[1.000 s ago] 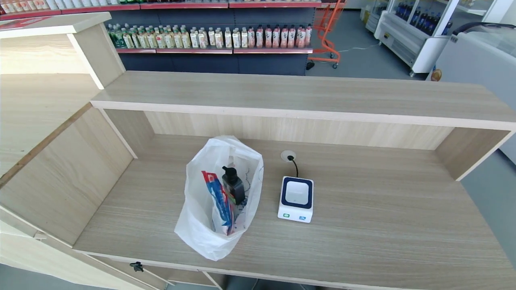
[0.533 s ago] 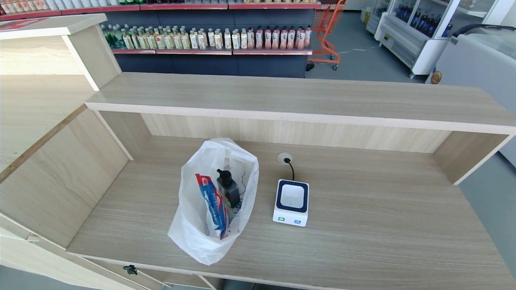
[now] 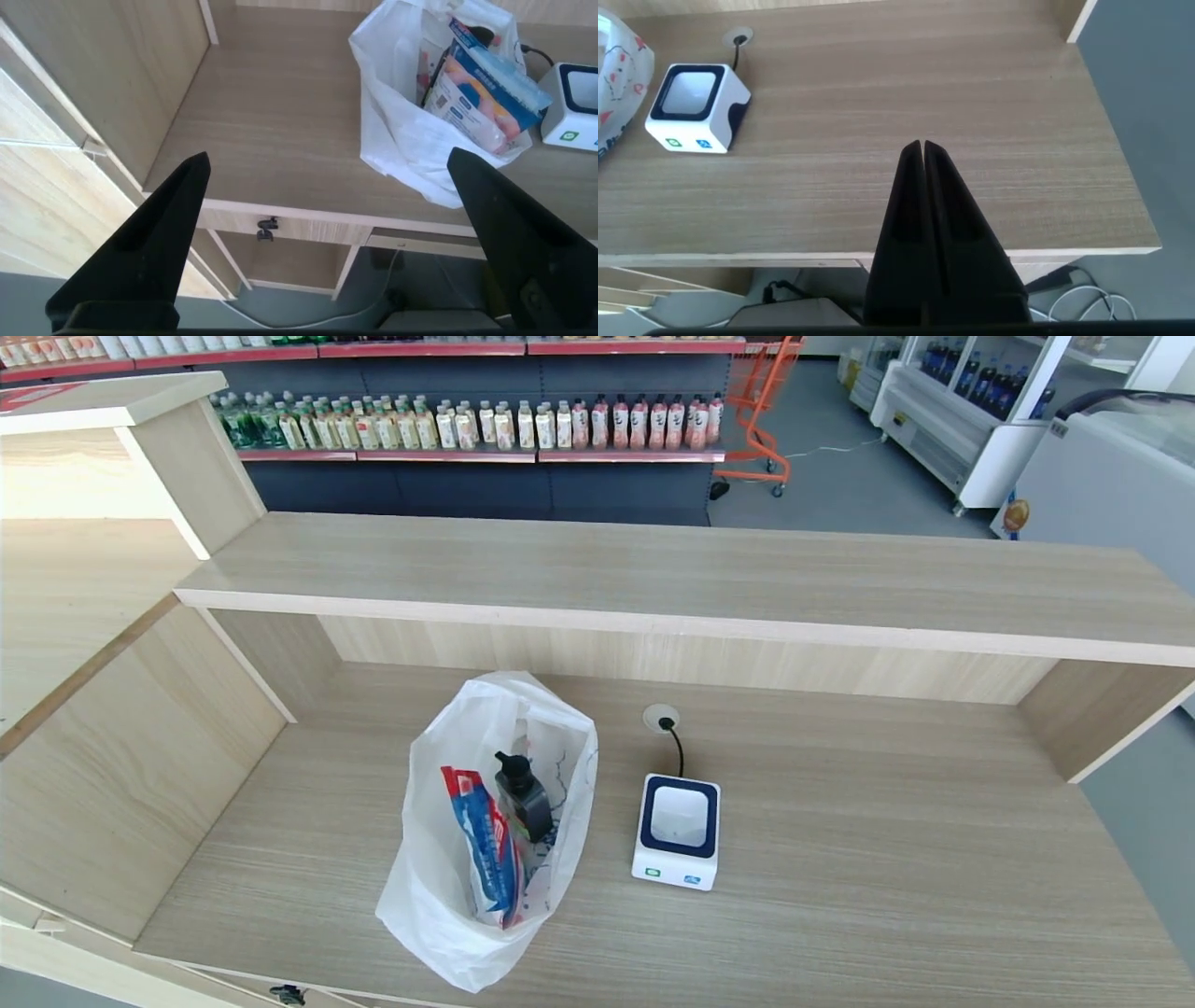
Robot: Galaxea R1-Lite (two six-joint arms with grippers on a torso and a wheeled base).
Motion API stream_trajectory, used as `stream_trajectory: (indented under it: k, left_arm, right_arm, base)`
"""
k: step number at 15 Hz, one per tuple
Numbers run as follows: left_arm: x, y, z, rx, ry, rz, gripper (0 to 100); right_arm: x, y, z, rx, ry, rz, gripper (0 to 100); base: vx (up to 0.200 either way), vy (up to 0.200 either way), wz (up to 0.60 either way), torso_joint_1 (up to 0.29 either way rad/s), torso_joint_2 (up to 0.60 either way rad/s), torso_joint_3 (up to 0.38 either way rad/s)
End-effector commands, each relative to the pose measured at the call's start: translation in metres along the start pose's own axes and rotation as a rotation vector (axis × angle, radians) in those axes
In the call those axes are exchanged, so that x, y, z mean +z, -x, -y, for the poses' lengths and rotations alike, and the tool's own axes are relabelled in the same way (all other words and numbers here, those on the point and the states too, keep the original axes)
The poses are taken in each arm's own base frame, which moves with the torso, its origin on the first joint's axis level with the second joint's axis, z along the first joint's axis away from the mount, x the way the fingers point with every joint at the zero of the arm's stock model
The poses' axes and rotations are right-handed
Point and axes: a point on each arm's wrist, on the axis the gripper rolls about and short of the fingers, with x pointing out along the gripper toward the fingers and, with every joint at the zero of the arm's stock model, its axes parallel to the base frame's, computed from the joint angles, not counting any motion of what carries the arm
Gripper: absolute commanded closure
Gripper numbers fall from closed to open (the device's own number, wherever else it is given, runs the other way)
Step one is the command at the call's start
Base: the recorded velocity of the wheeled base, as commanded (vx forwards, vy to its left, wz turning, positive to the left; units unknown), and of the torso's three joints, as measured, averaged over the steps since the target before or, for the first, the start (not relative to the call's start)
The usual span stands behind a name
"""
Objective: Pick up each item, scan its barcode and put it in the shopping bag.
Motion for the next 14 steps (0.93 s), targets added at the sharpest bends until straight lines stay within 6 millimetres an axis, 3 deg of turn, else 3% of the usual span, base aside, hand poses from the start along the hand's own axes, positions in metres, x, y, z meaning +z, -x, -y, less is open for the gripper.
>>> stream_trajectory:
  k: [1,14]
  left_arm:
    - [0.0000,0.0000,0.0000,0.001,0.000,0.000,0]
    - [0.0000,0.0000,0.0000,0.001,0.000,0.000,0]
  right_arm:
    - [0.0001,-0.0001,0.0000,0.001,0.000,-0.002,100]
    - [0.0001,-0.0001,0.0000,0.001,0.009,-0.002,100]
  base:
    - [0.000,0.000,0.00,0.000,0.00,0.000]
    - [0.000,0.000,0.00,0.000,0.00,0.000]
